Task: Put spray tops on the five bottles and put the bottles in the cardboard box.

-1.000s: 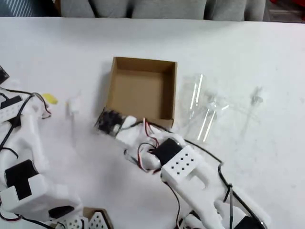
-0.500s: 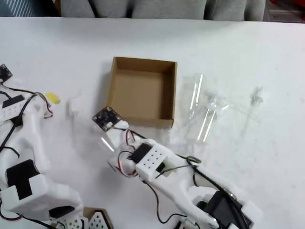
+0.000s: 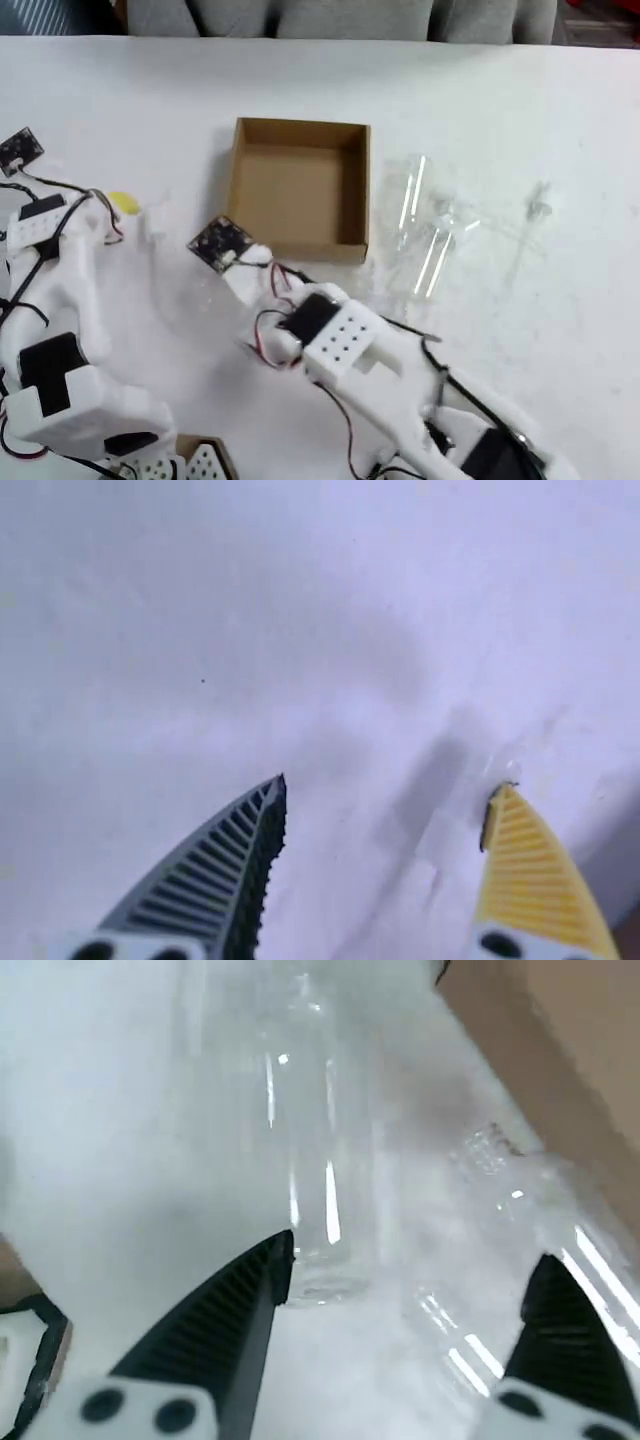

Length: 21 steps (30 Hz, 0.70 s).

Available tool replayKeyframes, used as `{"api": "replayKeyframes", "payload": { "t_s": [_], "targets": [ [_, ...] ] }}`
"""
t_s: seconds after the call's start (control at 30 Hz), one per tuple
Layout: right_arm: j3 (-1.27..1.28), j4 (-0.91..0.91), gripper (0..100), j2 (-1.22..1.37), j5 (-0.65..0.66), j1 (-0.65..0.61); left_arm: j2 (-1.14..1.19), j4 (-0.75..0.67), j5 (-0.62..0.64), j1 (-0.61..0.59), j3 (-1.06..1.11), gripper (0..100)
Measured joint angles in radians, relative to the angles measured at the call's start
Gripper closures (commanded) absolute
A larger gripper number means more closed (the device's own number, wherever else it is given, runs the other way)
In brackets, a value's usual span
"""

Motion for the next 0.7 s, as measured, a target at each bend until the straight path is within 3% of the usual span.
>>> {"api": "replayKeyframes", "payload": {
  "t_s": [0.17,0.4,0.53,0.7],
  "targets": [
    [0.000,0.046,98.7,-0.129,0.026,0.133,0.000,0.081,0.000,0.005,0.000,69],
    [0.028,-0.018,93.3,-0.252,0.028,0.411,-0.044,0.245,0.000,0.034,0.000,69],
    [0.064,-0.080,93.3,-0.255,0.008,0.436,-0.193,0.361,0.000,0.060,0.009,69],
    [0.069,-0.092,93.0,-0.258,0.008,0.442,-0.388,0.416,0.000,0.195,0.172,69]
  ]
}}
